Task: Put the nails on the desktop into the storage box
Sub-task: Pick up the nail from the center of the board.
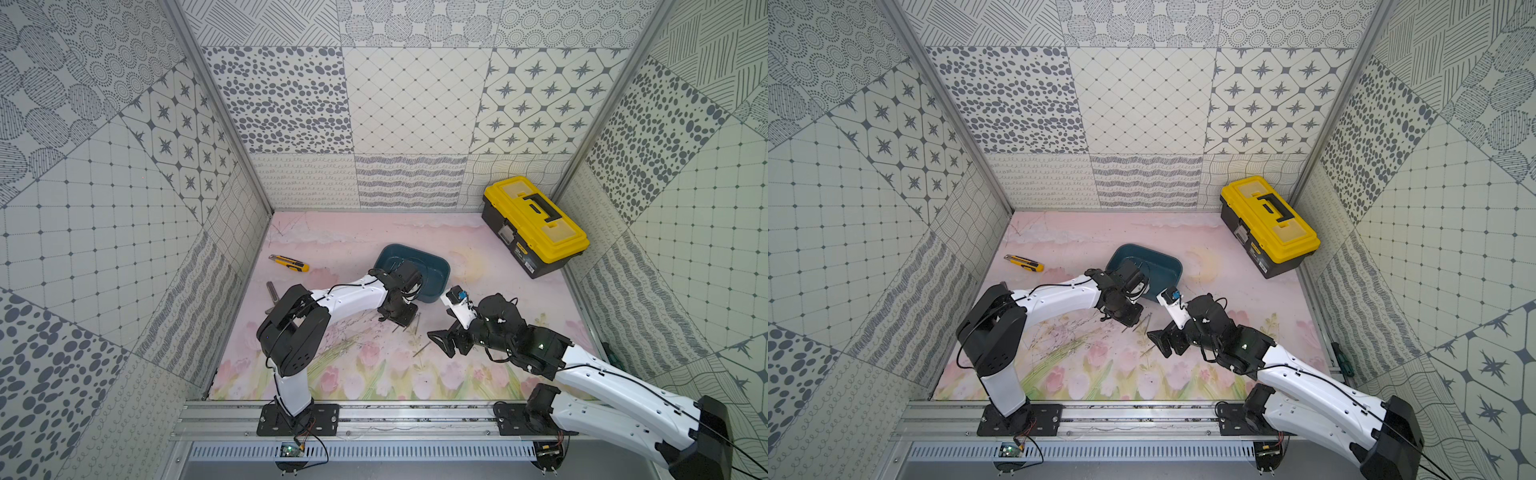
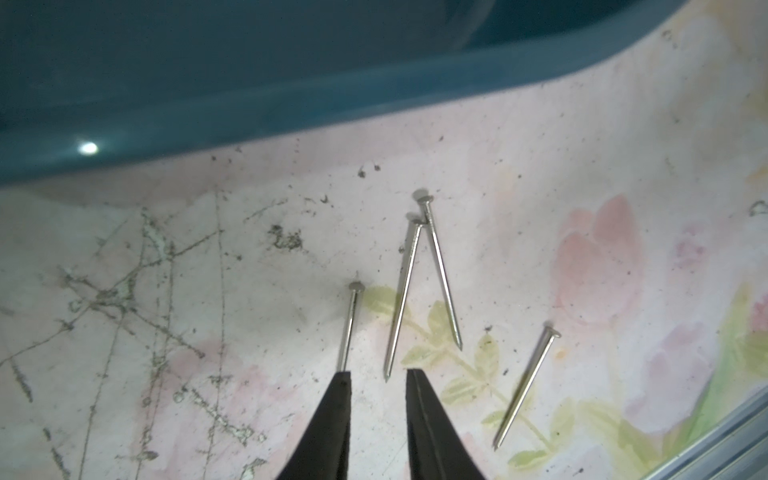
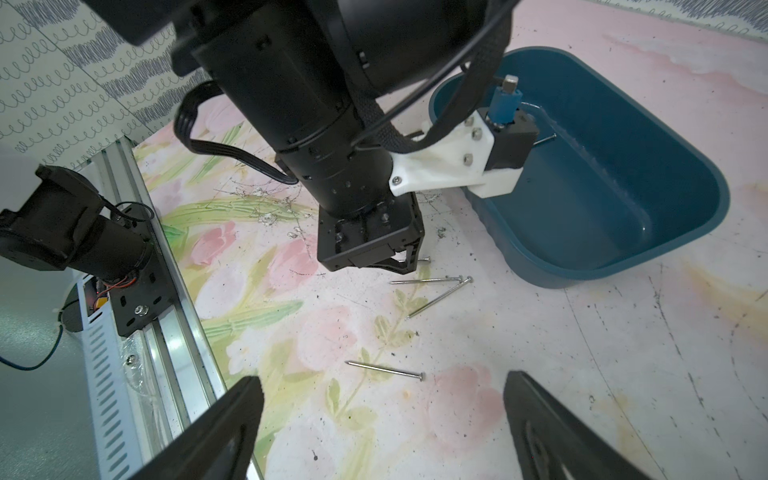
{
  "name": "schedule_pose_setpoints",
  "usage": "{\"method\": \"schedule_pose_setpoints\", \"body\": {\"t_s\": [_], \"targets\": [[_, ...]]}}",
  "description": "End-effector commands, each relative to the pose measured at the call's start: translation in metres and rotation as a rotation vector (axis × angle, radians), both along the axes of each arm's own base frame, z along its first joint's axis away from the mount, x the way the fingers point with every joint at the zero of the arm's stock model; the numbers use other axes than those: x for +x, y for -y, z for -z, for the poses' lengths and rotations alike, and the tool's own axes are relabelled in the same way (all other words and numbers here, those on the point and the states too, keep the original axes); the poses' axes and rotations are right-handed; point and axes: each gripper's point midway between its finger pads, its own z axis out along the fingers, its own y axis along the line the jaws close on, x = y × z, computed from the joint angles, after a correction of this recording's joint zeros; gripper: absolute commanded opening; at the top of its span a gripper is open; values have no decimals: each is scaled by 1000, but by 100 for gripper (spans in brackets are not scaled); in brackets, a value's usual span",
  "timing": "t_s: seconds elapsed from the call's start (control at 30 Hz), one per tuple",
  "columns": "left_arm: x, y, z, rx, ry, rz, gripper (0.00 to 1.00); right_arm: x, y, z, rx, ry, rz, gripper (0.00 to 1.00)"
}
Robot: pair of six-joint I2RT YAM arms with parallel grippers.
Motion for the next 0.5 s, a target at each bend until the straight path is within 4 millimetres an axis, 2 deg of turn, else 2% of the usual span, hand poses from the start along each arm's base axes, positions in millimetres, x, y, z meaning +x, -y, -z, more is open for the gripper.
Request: {"method": "schedule_pose_setpoints", "body": {"t_s": [0.0, 0.47], "targets": [[0, 8, 3, -17, 5, 78, 26, 3, -3, -3, 16, 10, 10, 96], [7, -2, 11, 35, 18, 71, 25, 3, -4, 1, 19, 4, 14, 96]]}}
